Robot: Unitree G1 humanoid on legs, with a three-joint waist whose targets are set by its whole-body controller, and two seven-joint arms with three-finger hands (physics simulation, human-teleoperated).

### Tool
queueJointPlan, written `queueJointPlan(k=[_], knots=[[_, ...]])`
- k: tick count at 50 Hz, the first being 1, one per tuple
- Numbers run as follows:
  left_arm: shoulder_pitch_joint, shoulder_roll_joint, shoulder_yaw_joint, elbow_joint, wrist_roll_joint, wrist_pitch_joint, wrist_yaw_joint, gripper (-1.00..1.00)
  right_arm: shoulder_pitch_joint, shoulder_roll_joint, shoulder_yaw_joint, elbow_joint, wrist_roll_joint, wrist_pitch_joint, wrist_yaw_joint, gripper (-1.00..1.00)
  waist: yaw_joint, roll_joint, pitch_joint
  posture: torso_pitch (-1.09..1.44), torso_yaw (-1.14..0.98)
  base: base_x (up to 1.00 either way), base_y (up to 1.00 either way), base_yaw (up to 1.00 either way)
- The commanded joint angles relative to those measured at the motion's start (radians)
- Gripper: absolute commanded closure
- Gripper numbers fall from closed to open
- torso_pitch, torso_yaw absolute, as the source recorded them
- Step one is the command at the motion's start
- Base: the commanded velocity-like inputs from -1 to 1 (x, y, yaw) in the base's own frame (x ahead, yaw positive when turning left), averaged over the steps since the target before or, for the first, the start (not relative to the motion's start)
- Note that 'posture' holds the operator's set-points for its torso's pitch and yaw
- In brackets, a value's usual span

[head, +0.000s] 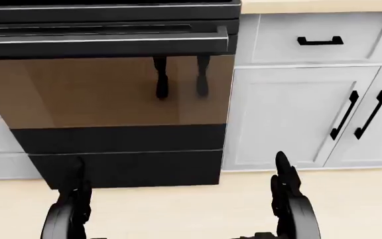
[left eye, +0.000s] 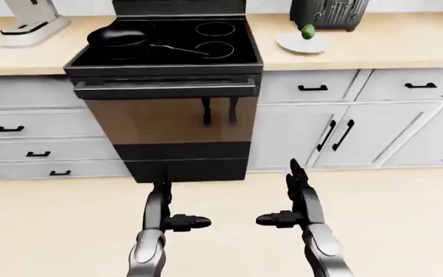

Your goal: Pick the lime from the plate and place it in the pan.

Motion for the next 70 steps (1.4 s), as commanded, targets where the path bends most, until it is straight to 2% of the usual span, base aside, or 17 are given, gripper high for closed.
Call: queueJointPlan(k=[1,3,4,5,7,8,16,20,24,26,35,37,49,56,62,66,70], knots=[[-0.026,0.003,0.002,-0.092,-0.002,-0.050,0.003,-1.00,-0.026,-0.003,-0.001,-0.082,0.008,-0.061,0.004,-1.00,-0.002,-0.008,-0.001,0.00,0.00,0.00,0.00,0.00],[-0.033,0.005,0.005,-0.070,0.001,-0.065,0.004,-1.00,-0.025,-0.002,0.000,-0.079,0.003,-0.069,0.000,-1.00,0.007,-0.001,-0.061,0.00,0.00,0.00,0.00,0.00],[-0.034,0.005,0.005,-0.066,0.000,-0.067,0.003,-1.00,-0.026,-0.003,-0.001,-0.076,0.003,-0.070,0.000,-1.00,0.007,-0.001,-0.051,0.00,0.00,0.00,0.00,0.00],[-0.033,0.005,0.005,-0.068,0.002,-0.066,0.004,-1.00,-0.025,-0.004,-0.001,-0.078,-0.002,-0.070,-0.003,-1.00,0.006,-0.006,-0.017,0.00,0.00,0.00,0.00,0.00],[-0.031,0.004,0.003,-0.075,0.002,-0.060,0.004,-1.00,-0.026,-0.007,0.001,-0.063,-0.016,-0.084,-0.005,-1.00,0.006,-0.007,-0.069,0.00,0.00,0.00,0.00,0.00],[-0.030,0.004,0.003,-0.084,0.001,-0.052,0.005,-1.00,-0.024,-0.006,0.001,-0.072,-0.017,-0.077,-0.006,-1.00,0.007,-0.007,-0.075,0.00,0.00,0.00,0.00,0.00],[-0.026,0.002,0.002,-0.106,0.004,-0.032,0.010,-1.00,-0.023,-0.007,0.001,-0.080,-0.031,-0.072,-0.007,-1.00,0.008,-0.004,-0.081,0.00,0.00,0.00,0.00,0.00],[-0.025,0.004,0.002,-0.131,0.027,-0.010,0.025,-1.00,-0.008,-0.002,0.010,-0.201,-0.051,0.021,-0.019,-1.00,0.008,-0.004,-0.087,0.00,0.00,0.00,0.00,0.00],[-0.026,0.006,0.001,-0.241,0.036,0.098,0.036,-1.00,-0.012,-0.004,0.005,-0.339,-0.046,0.165,-0.016,-1.00,0.008,-0.004,-0.092,0.00,0.00,0.00,0.00,0.00],[-0.040,0.009,0.002,-0.337,0.038,0.192,0.032,-1.00,-0.021,-0.005,0.000,-0.394,-0.038,0.222,-0.009,-1.00,0.008,-0.004,-0.091,0.00,0.00,0.00,0.00,0.00],[-0.206,0.051,0.057,-0.493,0.018,0.483,0.021,-1.00,-0.171,-0.025,-0.033,-0.530,-0.033,0.496,-0.035,-1.00,0.008,-0.002,-0.091,0.00,0.00,0.00,0.00,0.00],[-0.270,0.065,0.090,-0.490,-0.010,0.534,0.024,-1.00,-0.233,-0.038,-0.064,-0.581,-0.020,0.616,-0.050,-1.00,0.009,-0.002,-0.091,0.00,0.00,0.00,0.00,0.00],[-0.502,0.176,0.140,-0.481,-0.071,0.732,0.059,-1.00,-0.509,-0.137,-0.082,-0.655,0.002,0.932,-0.025,-1.00,0.010,0.000,-0.080,0.00,0.00,0.00,0.00,0.00],[-0.611,0.227,0.162,-0.466,-0.102,0.806,0.072,-1.00,-0.622,-0.173,-0.111,-0.679,0.013,1.033,-0.021,-1.00,0.012,0.001,-0.073,0.00,0.00,0.00,0.00,0.00],[-0.656,0.260,0.164,-0.447,-0.105,0.828,0.082,-1.00,-0.688,-0.211,-0.115,-0.664,0.011,1.061,-0.015,-1.00,0.011,0.003,-0.067,0.00,0.00,0.00,0.00,0.00],[-0.682,0.280,0.167,-0.452,-0.104,0.858,0.077,-1.00,-0.780,-0.250,-0.134,-0.651,0.024,1.119,-0.006,-1.00,0.011,0.004,-0.066,0.00,0.00,0.00,0.00,0.00],[-0.699,0.288,0.163,-0.456,-0.096,0.881,0.072,-1.00,-0.783,-0.269,-0.139,-0.654,0.032,1.125,0.002,-1.00,0.011,0.004,-0.063,0.00,0.00,0.00,0.00,0.00]])
